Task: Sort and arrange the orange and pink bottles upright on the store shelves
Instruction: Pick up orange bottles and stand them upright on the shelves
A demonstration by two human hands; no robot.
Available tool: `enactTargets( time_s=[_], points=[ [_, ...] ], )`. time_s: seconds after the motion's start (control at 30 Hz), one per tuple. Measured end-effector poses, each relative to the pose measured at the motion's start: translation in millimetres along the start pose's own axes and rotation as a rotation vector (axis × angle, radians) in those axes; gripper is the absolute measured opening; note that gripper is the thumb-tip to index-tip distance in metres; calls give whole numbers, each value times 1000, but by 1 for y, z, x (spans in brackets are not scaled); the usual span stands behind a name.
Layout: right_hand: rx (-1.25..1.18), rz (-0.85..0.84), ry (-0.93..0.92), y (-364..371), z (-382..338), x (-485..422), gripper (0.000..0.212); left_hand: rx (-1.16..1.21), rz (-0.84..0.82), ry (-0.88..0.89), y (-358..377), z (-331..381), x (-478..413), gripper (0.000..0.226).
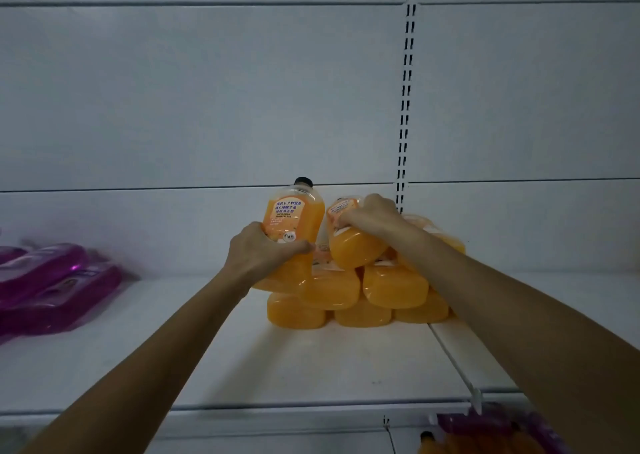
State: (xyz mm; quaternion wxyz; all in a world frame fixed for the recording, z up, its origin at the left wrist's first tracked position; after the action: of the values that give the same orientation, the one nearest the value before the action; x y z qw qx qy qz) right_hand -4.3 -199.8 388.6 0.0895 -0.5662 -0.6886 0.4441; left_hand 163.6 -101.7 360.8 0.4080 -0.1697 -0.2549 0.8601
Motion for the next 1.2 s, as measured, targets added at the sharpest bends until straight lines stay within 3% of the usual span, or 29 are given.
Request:
enactTargets(
  time_s=[0.17,0.43,0.53,0.63,0.8,0.97,1.13,1.2],
  points=[
    [-31,-82,36,9,-4,4,56,23,-53,-13,0,-8,-8,75],
    [274,-64,-50,9,-10,3,41,42,-94,-29,4,-19,-9,74],
    [244,-88,-72,10,-10,2,38,57,-103,-35,4,-18,-8,73],
    [115,34,-124,-1,-6,-2,39,78,-103,-15,-1,-9,-6,72],
    [40,301,-184,-46,-2,1,48,123,-43,61,-9,28,-3,76],
    [100,280,-179,-70,21,8,44,0,6,141,7,85,1,82],
    [395,258,-221,-105,48,7,52,-131,-16,178,42,139,7,88],
    [410,253,-192,-117,67,7,54,-161,-35,181,58,153,10,86]
  ],
)
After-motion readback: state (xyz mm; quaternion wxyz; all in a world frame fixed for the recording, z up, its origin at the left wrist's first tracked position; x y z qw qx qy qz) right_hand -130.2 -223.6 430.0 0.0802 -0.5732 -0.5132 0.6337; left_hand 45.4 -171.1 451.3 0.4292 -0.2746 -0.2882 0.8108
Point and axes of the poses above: each hand's wrist, its own x-axis away from the middle knuckle, its own y-axis out of the palm, z = x × y, the point moved 7 cm from there along -x, towards the middle knuckle, and after that the axes turned 13 degrees about -y, right-handed, at the moved point
